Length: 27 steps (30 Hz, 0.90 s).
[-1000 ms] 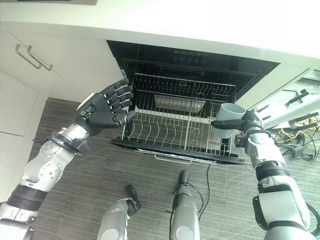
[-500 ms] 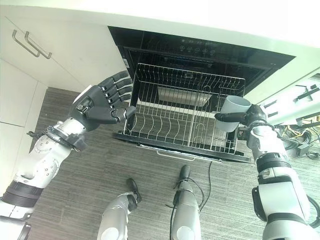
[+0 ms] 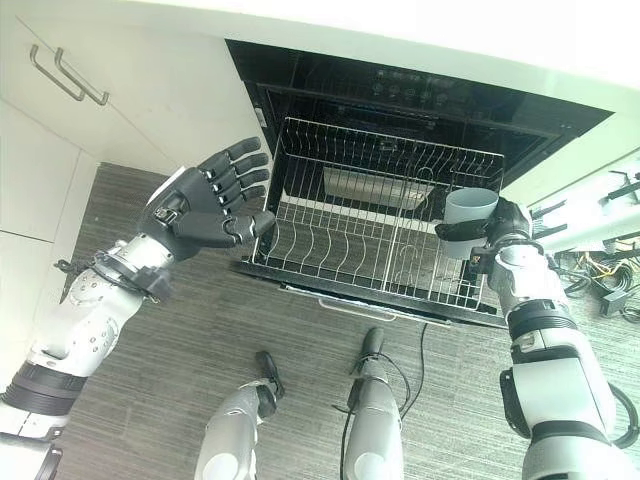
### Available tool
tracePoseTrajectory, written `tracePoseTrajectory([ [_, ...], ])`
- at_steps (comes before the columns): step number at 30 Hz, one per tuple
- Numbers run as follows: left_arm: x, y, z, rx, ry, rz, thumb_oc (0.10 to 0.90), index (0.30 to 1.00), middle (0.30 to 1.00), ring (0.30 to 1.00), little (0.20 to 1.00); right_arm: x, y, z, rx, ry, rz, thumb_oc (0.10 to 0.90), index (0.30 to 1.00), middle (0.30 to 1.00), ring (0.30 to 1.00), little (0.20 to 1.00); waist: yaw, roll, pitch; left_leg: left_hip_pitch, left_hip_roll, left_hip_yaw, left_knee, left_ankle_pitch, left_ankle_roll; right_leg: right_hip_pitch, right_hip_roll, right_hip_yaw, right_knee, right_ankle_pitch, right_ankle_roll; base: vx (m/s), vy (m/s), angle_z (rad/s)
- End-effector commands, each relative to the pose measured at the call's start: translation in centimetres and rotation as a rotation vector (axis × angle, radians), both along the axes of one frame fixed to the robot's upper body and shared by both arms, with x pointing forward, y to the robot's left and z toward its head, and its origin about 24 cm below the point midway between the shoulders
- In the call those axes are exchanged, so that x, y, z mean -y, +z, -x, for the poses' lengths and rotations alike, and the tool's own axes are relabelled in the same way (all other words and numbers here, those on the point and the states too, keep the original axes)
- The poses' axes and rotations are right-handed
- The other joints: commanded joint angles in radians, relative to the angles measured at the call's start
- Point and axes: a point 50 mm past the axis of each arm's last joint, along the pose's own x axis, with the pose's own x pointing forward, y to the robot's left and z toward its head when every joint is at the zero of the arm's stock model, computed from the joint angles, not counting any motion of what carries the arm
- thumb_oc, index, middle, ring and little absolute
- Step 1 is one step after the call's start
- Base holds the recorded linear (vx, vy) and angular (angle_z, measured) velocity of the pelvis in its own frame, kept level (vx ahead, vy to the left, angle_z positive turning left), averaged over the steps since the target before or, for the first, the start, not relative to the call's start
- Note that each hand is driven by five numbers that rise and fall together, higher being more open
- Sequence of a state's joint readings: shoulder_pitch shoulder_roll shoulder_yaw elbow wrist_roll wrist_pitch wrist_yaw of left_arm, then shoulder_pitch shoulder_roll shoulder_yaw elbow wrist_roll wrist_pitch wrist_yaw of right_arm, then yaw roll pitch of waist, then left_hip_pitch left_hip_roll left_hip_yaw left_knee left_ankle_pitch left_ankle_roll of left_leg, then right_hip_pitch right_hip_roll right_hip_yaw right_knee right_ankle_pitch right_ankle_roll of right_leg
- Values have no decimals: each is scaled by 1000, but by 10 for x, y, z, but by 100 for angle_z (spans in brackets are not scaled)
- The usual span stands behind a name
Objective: Place the dishes in the dishwasher.
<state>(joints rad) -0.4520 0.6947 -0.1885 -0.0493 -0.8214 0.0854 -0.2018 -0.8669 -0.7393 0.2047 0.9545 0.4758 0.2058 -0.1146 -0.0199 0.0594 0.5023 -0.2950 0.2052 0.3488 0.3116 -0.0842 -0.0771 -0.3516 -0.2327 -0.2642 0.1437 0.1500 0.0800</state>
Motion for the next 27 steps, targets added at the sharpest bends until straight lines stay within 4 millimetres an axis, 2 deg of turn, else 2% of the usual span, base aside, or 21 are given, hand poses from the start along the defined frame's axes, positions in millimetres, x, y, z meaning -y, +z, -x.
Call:
tracePoseTrajectory([
  [1, 10, 56, 15, 260, -92, 78, 800, 900, 900, 900, 900, -5, 41, -9, 123, 43, 98, 800, 900, 900, 900, 900, 26, 5, -54, 51, 19, -82, -12, -116, -28, -39, -31, -7, 156, -207, 89, 0, 0, 0],
  [4, 10, 56, 16, 263, -89, 70, 800, 900, 900, 900, 900, -5, 44, -9, 119, 40, 122, 800, 900, 900, 900, 900, 27, 1, -53, 49, 22, -82, -12, -112, -30, -38, -29, -7, 156, -208, 88, -23, -9, 0],
  [10, 7, 55, 17, 262, -78, 74, 800, 900, 900, 900, 900, -6, 71, -7, 251, -20, 235, 800, 900, 900, 900, 900, 23, -1, -54, 49, 27, -78, -12, -108, -33, -34, -24, -3, 156, -210, 86, 0, 0, 0],
  [15, 6, 51, 19, 271, -73, 83, 800, 900, 900, 900, 900, -29, 101, -6, 442, 30, 348, 800, 900, 900, 900, 900, 19, -2, -58, 39, 26, -79, -12, -105, -30, -40, -21, 4, 156, -212, 84, -22, -1, -1],
  [16, 7, 50, 20, 274, -69, 87, 800, 900, 900, 900, 900, -38, 110, -3, 509, 48, 368, 800, 900, 900, 900, 900, 13, -5, -53, 29, 28, -65, -12, -84, -23, -50, -23, -5, 156, -194, 73, -14, 20, -5],
  [17, 7, 48, 21, 275, -66, 87, 800, 900, 900, 900, 900, -45, 112, -1, 541, 60, 388, 800, 900, 900, 900, 900, 13, -2, -60, 37, 24, -80, -12, -107, -28, -43, -19, 9, 156, -213, 85, -98, -8, -7],
  [18, 7, 47, 21, 277, -65, 88, 800, 900, 900, 900, 900, -47, 113, 0, 550, 64, 395, 800, 900, 900, 900, 900, 9, -5, -54, 27, 26, -66, -12, -86, -22, -53, -21, -1, 156, -195, 73, 80, 31, -8],
  [20, 7, 46, 22, 281, -59, 90, 800, 900, 900, 900, 900, -54, 113, 3, 565, 78, 400, 800, 900, 900, 900, 900, 7, -3, -60, 33, 22, -81, -12, -109, -26, -48, -17, 14, 156, -214, 85, 19, 27, -2],
  [22, 6, 46, 22, 284, -55, 93, 800, 900, 900, 900, 900, -58, 112, 5, 574, 85, 398, 800, 900, 900, 900, 900, 3, -4, -60, 33, 22, -80, -12, -110, -25, -49, -16, 16, 156, -215, 84, -70, 4, 3],
  [23, 4, 45, 22, 285, -54, 94, 800, 900, 900, 900, 900, -60, 113, 6, 582, 90, 393, 800, 900, 900, 900, 900, -1, -8, -56, 24, 24, -63, -12, -91, -18, -58, -18, 7, 156, -198, 72, -105, -18, 3],
  [27, 5, 45, 22, 288, -49, 91, 800, 900, 900, 900, 900, -62, 113, 9, 591, 102, 357, 800, 900, 900, 900, 900, -3, -12, -56, 22, 28, -61, -12, -91, -19, -59, -17, 9, 156, -199, 73, -7, -2, 0],
])
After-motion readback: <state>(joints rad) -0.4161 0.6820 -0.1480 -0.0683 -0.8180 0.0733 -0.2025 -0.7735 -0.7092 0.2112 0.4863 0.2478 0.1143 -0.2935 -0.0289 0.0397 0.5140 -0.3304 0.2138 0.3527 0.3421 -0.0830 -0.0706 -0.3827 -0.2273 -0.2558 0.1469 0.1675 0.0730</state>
